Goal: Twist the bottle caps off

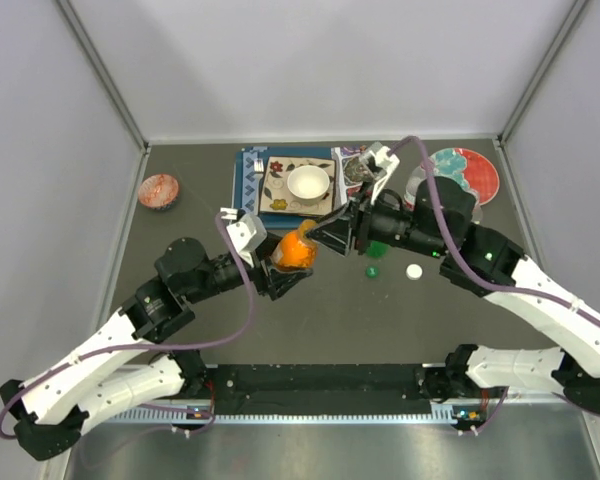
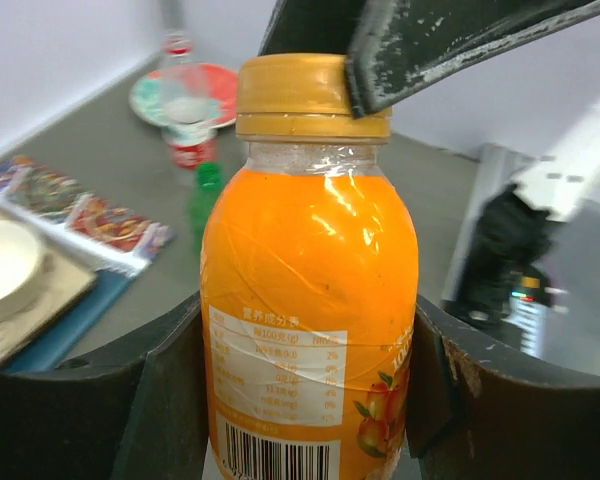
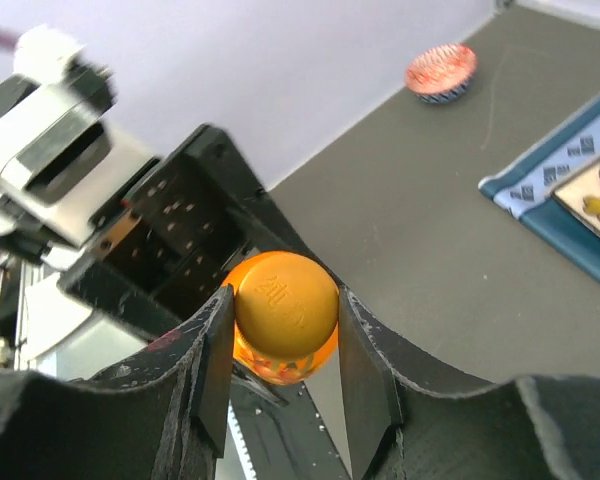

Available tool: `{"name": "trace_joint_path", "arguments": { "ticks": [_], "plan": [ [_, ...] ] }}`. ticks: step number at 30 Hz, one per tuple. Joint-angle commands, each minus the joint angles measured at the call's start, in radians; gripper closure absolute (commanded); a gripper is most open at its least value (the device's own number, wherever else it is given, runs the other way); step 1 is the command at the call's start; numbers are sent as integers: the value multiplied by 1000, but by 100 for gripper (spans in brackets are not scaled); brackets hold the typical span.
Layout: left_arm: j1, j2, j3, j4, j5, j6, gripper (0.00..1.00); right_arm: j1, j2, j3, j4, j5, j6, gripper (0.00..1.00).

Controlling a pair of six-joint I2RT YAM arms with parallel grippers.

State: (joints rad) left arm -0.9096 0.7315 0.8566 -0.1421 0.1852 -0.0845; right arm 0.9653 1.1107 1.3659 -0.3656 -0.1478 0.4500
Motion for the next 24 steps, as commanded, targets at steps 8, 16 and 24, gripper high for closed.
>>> {"name": "trace_joint_path", "arguments": {
  "ticks": [8,16,24],
  "plan": [
    [152,80,41,516,855,-466,70,-20,-129,-88,163,-579,-272,100],
    [158,172,1,852,965,-756,69,-20,-118,-39,16,-898,-437,100],
    [156,195,-16,955,976,-839,67,-20,-88,-19,-170,-927,-614,100]
  ]
}}
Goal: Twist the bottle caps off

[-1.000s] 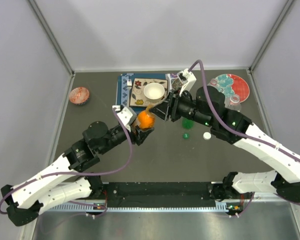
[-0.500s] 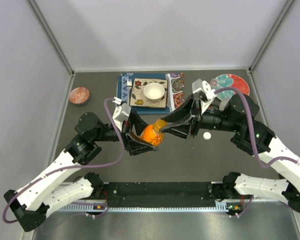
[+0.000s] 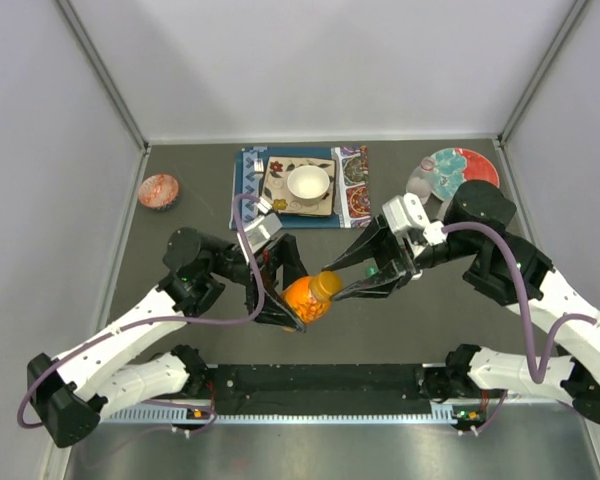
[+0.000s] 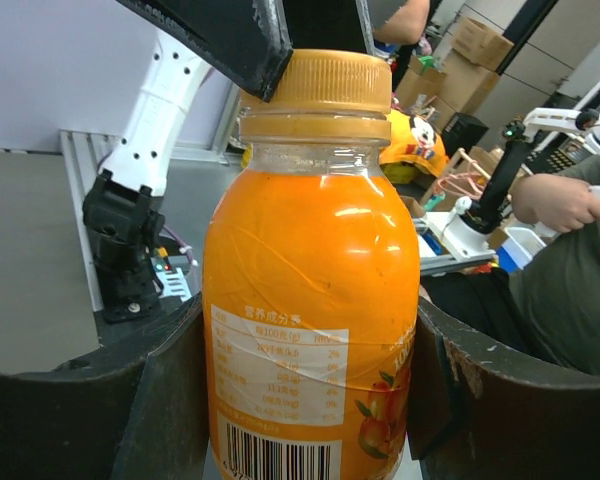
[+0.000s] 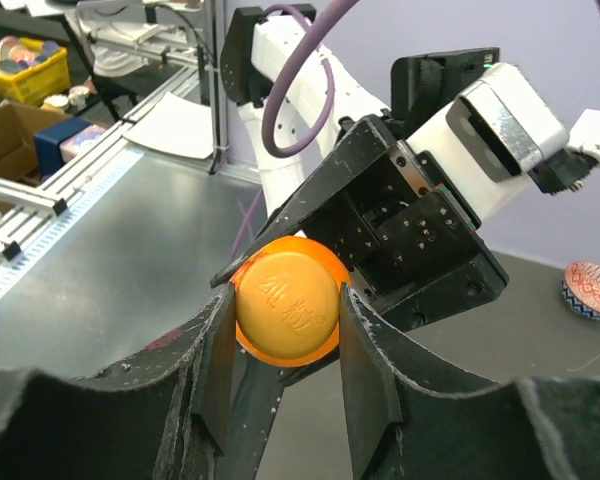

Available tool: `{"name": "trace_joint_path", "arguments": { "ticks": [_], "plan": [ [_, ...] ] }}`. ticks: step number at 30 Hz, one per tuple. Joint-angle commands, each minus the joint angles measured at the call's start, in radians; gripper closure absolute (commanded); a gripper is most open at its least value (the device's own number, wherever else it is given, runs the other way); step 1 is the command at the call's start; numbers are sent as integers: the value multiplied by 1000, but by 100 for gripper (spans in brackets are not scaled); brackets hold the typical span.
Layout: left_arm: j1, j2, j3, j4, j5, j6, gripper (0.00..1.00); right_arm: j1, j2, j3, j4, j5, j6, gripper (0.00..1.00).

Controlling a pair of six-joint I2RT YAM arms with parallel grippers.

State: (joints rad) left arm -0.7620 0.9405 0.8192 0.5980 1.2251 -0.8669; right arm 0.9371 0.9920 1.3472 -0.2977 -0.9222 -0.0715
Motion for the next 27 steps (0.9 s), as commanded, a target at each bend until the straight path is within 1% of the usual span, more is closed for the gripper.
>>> {"name": "trace_joint_path", "arguments": {
  "ticks": [1,4,5,7,8,9,10,11,12,14,15,17,18,20,21,24,26,27],
  "plan": [
    [9,-16,20,214,-62,-55,67,6,34,0,-244,-150,-94,100],
    [9,-22,26,168,-75,-15,67,6,37,-2,-247,-136,-88,100],
    [10,-25,35,93,-79,36,67,6,39,3,-247,-126,-83,100],
    [9,-41,54,-21,-114,122,67,5,30,12,-245,-51,-59,100],
    [10,-48,76,-162,-136,223,67,6,27,24,-244,-20,-50,95],
    [10,-60,90,-231,-159,279,67,5,22,29,-242,67,-41,84],
    [9,-65,101,-303,-183,328,67,6,16,36,-241,110,-19,81],
    [10,-71,121,-357,-238,418,67,8,8,47,-241,147,-16,77],
    [10,-75,127,-448,-257,455,67,6,2,50,-232,240,-8,63],
    [10,-69,136,-500,-304,527,67,6,-9,59,-228,322,15,52],
    [9,-65,136,-536,-320,542,67,6,-12,63,-224,370,16,44],
    [9,-65,127,-538,-332,560,68,6,-12,81,-224,399,33,38],
    [7,-66,124,-540,-354,565,68,8,-13,87,-222,419,38,31],
    [9,-71,118,-540,-372,580,68,8,-12,107,-216,439,56,25],
    [9,-74,120,-541,-389,585,68,6,-13,113,-213,463,61,20],
    [7,-75,129,-572,-442,624,68,6,-19,130,-183,528,104,14],
    [3,-75,141,-595,-481,663,68,8,-32,130,-128,587,159,12],
    [0,-78,144,-628,-513,675,68,6,-36,129,-106,665,182,11]
  ]
}}
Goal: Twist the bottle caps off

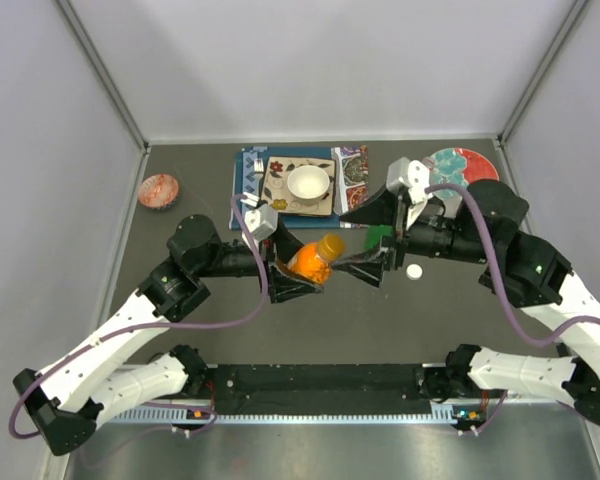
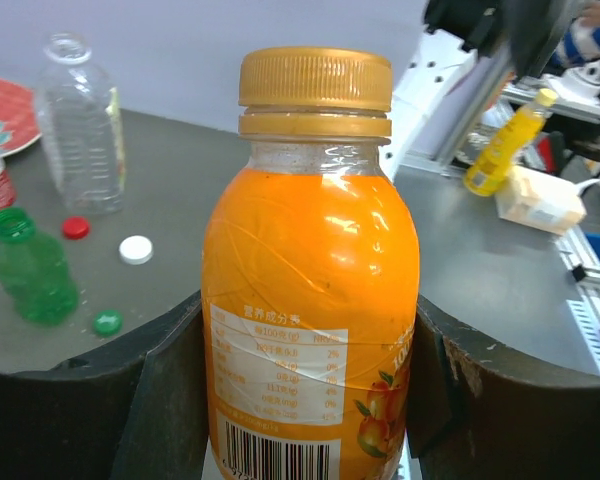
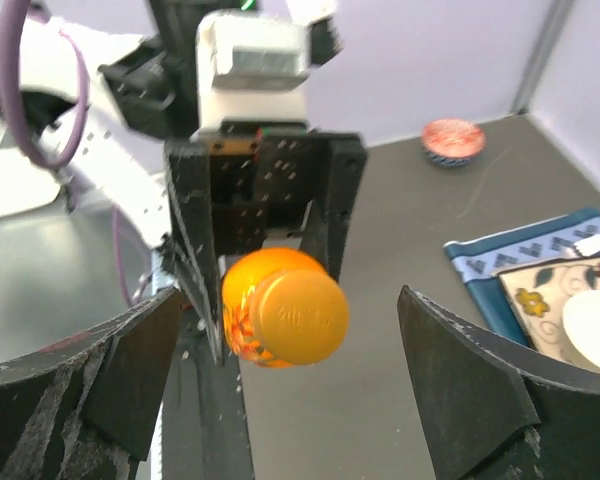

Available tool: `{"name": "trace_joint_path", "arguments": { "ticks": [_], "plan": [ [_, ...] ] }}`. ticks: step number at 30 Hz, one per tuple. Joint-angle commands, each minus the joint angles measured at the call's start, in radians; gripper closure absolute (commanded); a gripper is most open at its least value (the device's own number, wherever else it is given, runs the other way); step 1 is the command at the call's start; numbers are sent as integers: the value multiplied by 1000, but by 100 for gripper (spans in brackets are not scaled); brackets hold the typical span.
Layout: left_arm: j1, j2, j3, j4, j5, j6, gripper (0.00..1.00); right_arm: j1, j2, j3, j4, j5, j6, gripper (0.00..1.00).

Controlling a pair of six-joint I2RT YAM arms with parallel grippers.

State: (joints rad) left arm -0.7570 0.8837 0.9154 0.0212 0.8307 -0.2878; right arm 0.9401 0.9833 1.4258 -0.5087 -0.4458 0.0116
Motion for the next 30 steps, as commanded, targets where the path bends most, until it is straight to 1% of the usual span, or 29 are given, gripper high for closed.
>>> {"name": "trace_joint_path", "arguments": {
  "ticks": [1,2,3,4,5,6,7,10,11,15,19,30],
  "plan": [
    [-13,-22,48,-59,-184,108,67,3,-41,42,136,241,163,11],
    [-16,-23,48,-82,-226,134,67,3,-52,1,210,301,206,11],
    [-22,-25,45,-89,-258,147,67,3,-58,-19,237,390,241,11],
    [-28,-26,42,-92,-327,156,67,3,-54,-31,246,421,299,11],
    [-36,-29,36,-95,-365,171,67,3,-46,-36,246,442,336,12],
    [-44,-34,33,-95,-404,180,67,3,-37,-36,225,508,368,12],
    [-63,-38,24,-95,-491,190,66,5,-23,-22,211,524,423,12],
    [-102,-42,22,-109,-608,225,66,3,20,-18,162,581,526,12],
    [-111,-40,22,-110,-666,237,66,3,40,-18,157,587,548,11],
    [-174,-46,8,-109,-804,265,67,3,95,-4,127,611,613,11],
    [-196,-49,2,-106,-866,280,68,5,136,7,127,588,645,12],
    [-208,-54,-7,-99,-897,282,68,23,178,10,133,556,657,19]
  ]
}}
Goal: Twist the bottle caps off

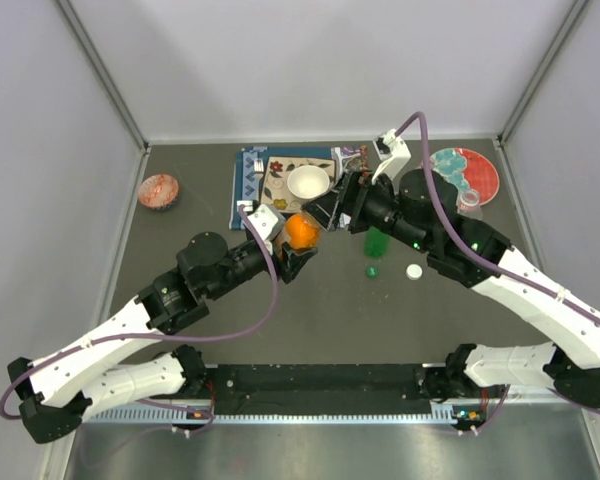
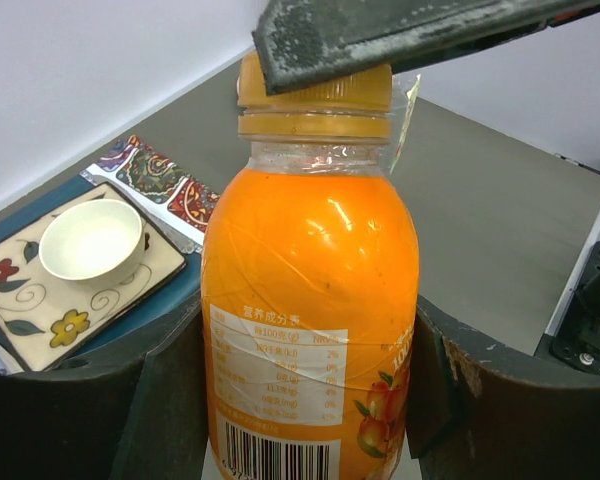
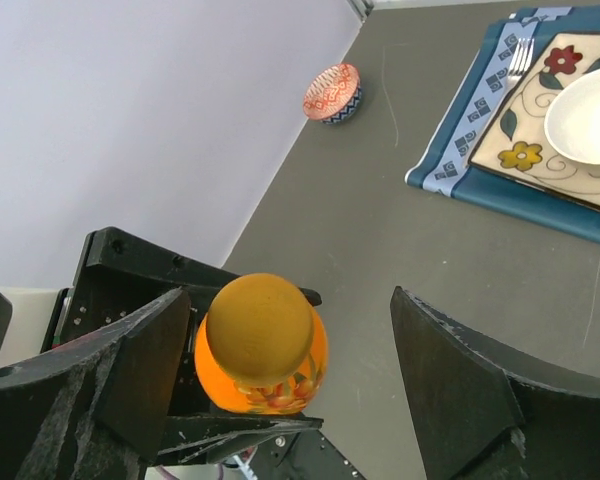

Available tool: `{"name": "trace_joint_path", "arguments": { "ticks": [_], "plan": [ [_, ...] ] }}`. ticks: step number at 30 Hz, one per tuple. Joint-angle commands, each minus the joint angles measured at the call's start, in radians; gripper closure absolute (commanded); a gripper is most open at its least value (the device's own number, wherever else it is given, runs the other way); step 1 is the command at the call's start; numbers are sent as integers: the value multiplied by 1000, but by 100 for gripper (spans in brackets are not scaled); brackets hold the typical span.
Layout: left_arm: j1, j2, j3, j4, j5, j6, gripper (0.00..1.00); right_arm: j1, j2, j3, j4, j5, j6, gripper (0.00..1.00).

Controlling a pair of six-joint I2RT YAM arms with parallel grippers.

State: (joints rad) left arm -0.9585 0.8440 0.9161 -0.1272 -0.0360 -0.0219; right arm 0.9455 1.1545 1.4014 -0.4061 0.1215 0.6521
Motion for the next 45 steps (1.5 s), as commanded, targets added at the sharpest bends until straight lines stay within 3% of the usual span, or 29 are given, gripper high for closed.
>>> {"name": "trace_joint_path", "arguments": {
  "ticks": [1,15,21,25,31,32,35,36,39,45],
  "plan": [
    [-8,-13,-10,49,-30,14,68,21,11,33,32,-11,15,20],
    [-13,-6,-11,51,-24,14,68,22,28,16,61,-45,17,39],
    [-13,-14,-11,49,-15,14,68,22,28,1,73,-59,11,69],
    [-13,-13,6,37,-41,13,68,22,30,-4,67,-75,-2,100],
    [-13,-37,38,17,-4,-19,70,21,36,80,17,-216,-155,100],
    [-6,-63,40,26,25,-29,71,22,37,100,10,-309,-187,100],
    [35,-104,46,76,330,-85,71,22,22,156,-5,-522,-328,100],
    [50,-105,62,87,495,-111,70,22,-2,156,-5,-574,-394,100],
    [118,-82,78,185,800,-254,70,21,-45,128,0,-764,-497,100],
    [162,-40,58,418,1016,-496,70,21,-82,131,-33,-966,-552,100]
  ]
}}
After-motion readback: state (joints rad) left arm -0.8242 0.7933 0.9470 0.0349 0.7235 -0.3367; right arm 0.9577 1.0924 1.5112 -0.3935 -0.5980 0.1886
